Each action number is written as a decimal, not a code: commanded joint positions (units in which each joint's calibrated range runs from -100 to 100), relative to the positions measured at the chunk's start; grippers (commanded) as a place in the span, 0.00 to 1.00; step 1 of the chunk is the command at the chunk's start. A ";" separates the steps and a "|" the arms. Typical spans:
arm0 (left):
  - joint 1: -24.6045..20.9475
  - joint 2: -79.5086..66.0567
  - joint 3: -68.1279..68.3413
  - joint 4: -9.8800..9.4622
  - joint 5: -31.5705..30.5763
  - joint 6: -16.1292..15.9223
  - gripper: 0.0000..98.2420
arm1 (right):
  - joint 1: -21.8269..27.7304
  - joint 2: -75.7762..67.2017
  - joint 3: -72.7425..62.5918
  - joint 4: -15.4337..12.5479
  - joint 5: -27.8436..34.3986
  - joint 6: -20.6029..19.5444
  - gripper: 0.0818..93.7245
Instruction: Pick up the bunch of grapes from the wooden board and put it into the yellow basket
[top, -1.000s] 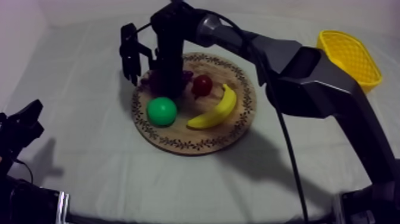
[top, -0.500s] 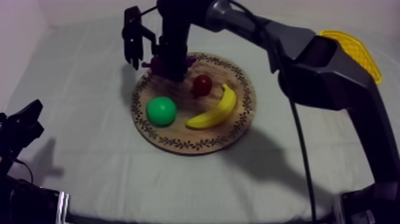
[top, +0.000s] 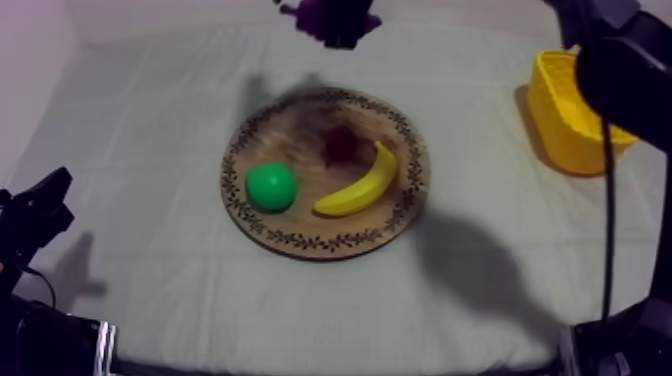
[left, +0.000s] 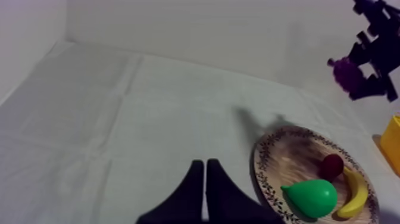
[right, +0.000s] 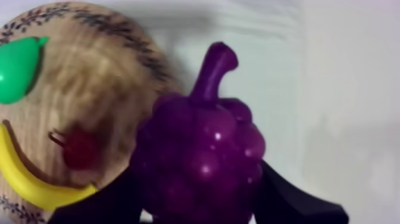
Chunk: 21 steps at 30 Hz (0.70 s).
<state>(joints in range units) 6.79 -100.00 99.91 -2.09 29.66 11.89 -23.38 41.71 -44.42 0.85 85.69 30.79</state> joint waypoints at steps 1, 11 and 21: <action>-0.02 0.00 -0.02 0.01 0.01 0.00 0.00 | 1.76 -4.74 3.84 0.33 -2.90 -1.32 0.33; -0.02 0.00 -0.02 0.01 0.01 0.00 0.00 | 10.70 -18.71 20.24 1.50 -14.22 -6.95 0.33; -0.02 0.00 -0.02 0.01 0.01 0.00 0.00 | 18.74 -31.29 38.56 3.23 -23.69 -12.19 0.33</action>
<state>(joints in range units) 6.79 -100.00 99.91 -2.09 29.66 11.89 -6.19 12.63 -10.71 4.00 63.19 19.46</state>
